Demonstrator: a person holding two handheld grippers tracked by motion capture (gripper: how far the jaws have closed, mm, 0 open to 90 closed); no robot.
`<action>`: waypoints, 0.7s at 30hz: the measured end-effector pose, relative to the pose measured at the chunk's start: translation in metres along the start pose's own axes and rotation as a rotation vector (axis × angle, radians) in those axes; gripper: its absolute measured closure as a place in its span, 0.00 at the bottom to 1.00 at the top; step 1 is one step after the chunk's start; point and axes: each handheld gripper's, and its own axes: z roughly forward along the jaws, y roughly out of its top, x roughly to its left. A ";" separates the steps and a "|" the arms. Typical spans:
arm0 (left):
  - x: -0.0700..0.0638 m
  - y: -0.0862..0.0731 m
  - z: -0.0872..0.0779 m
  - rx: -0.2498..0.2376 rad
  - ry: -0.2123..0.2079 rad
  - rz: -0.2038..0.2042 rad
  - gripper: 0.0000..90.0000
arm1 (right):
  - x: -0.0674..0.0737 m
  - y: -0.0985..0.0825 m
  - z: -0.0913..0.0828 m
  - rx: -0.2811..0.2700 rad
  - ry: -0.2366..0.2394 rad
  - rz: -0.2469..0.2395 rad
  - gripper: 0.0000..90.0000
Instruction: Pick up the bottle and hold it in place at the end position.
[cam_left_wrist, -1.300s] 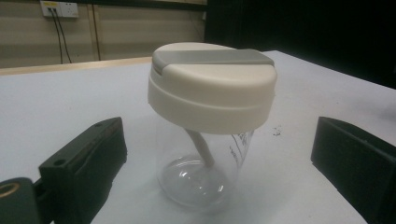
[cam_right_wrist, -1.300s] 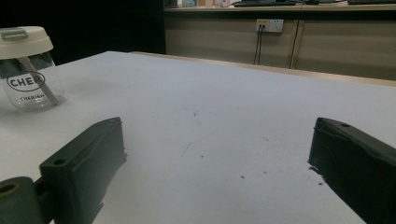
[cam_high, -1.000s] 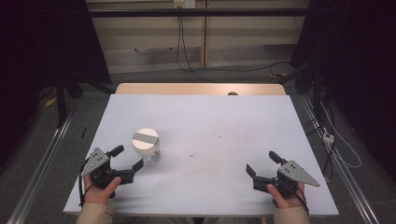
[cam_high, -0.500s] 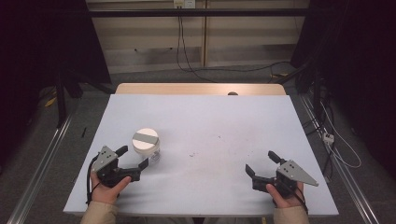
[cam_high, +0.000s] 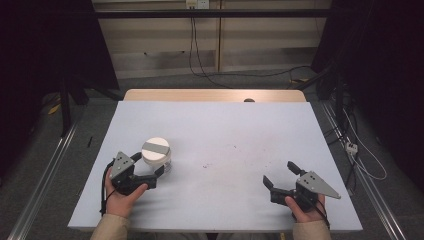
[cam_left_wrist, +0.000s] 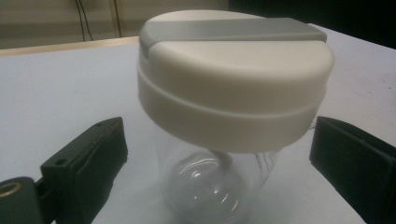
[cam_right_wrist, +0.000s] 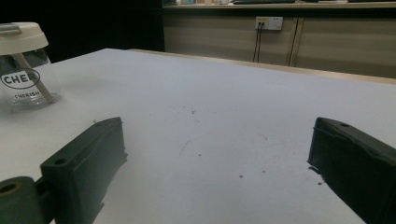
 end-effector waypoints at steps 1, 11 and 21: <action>0.000 0.000 0.001 -0.002 0.004 -0.002 0.04 | 0.000 0.000 0.000 -0.001 -0.002 0.004 0.04; -0.005 -0.002 0.006 0.031 0.044 0.017 0.04 | 0.003 0.002 0.006 -0.003 0.012 -0.006 0.04; -0.008 -0.002 0.015 0.052 0.085 0.020 0.04 | 0.004 0.002 0.008 -0.001 0.017 -0.012 0.04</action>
